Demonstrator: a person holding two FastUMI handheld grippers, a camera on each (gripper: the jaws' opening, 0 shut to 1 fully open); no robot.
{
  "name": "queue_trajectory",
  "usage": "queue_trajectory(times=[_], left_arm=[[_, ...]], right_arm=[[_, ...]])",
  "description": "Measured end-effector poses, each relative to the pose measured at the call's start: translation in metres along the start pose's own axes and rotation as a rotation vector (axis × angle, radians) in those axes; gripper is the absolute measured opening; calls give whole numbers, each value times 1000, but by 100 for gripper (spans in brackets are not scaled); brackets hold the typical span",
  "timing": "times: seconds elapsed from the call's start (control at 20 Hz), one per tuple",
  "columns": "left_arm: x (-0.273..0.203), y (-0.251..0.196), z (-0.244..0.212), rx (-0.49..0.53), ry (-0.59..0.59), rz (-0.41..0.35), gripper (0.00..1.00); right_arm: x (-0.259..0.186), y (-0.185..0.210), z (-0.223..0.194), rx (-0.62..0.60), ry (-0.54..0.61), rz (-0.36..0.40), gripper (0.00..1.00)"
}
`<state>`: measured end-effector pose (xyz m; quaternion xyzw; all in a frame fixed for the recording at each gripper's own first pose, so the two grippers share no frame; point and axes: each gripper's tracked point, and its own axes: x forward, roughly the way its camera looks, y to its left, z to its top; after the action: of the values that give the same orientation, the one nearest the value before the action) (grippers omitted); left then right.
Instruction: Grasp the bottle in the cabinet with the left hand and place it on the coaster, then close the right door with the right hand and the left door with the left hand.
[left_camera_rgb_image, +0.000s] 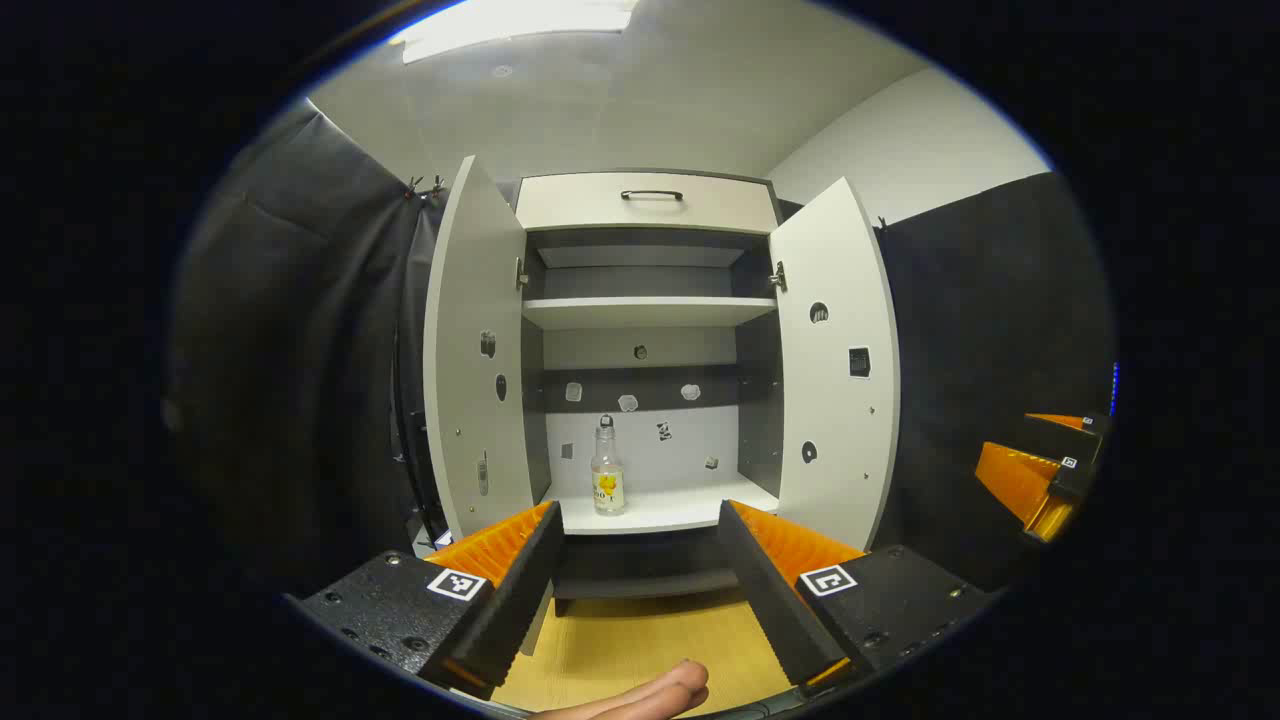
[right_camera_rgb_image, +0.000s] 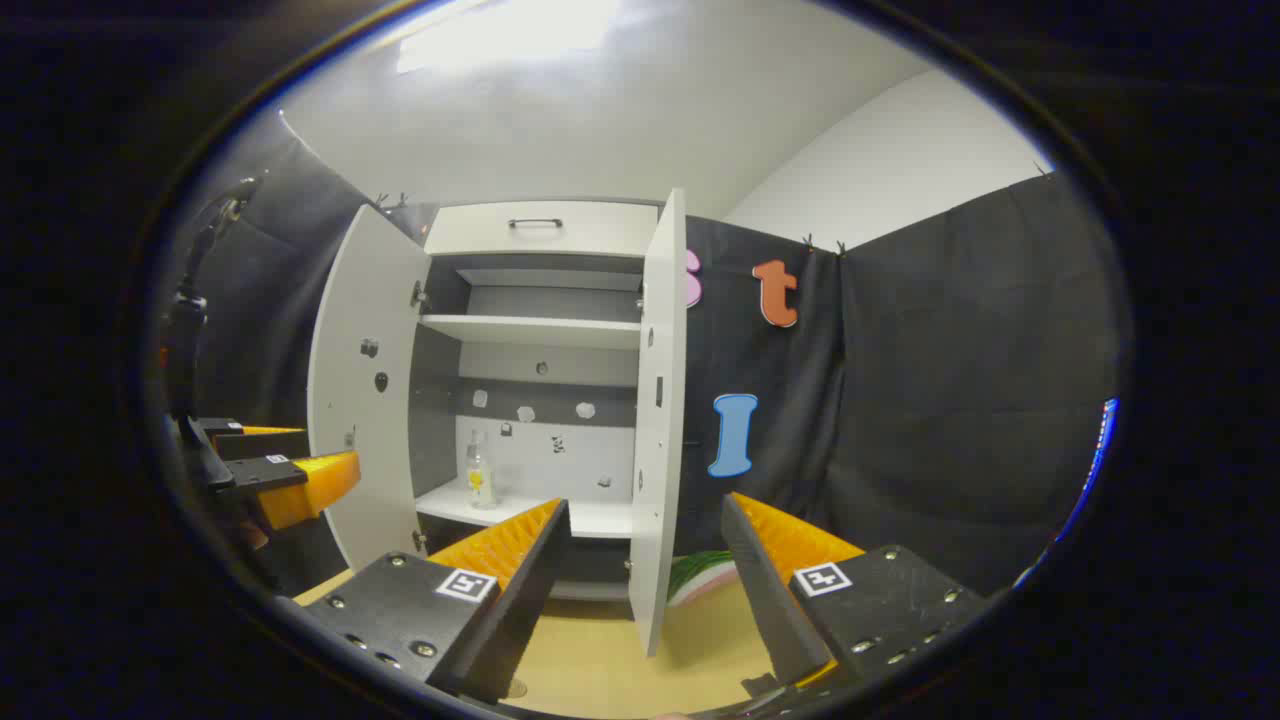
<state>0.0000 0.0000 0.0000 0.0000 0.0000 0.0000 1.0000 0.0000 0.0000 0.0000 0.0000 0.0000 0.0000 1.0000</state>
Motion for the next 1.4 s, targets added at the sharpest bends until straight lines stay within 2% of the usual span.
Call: queue_trajectory(times=[0.2, 0.3, 0.35, 0.45, 0.5, 0.55, 0.75, 1.0, 1.2, 1.3, 1.4], left_arm=[[4, 2, -3, -7, 10, 4, 98], [7, 6, -4, -8, 16, 7, 98], [10, 9, -5, -6, 15, 12, 98], [15, 15, -6, -7, 16, 25, 98], [18, 17, -6, -11, 17, 23, 98], [21, 18, -6, -9, 16, 17, 98], [45, 30, -2, 13, -9, 13, 98], [97, 37, -10, -8, -15, -9, 98], [157, 35, -51, -72, 39, -51, 98], [196, 39, -74, -80, 54, -37, 98], [237, 50, -92, -42, 39, 10, 98]], right_arm=[[9, -7, -6, -2, 11, -17, 93], [14, -6, -9, -20, 11, -20, 89], [16, -3, -10, -22, 10, -15, 93], [24, 6, -12, -15, 10, 0, 93], [28, 10, -15, -11, 13, 7, 89], [33, 14, -17, -12, 14, 9, 92], [59, 31, -21, -22, 14, 26, 93], [104, 46, -29, -18, 29, 19, 93], [136, 55, -40, -3, 45, -1, 93], [148, 65, -48, 1, 57, 8, 93], [160, 78, -54, 4, 58, 32, 93]])
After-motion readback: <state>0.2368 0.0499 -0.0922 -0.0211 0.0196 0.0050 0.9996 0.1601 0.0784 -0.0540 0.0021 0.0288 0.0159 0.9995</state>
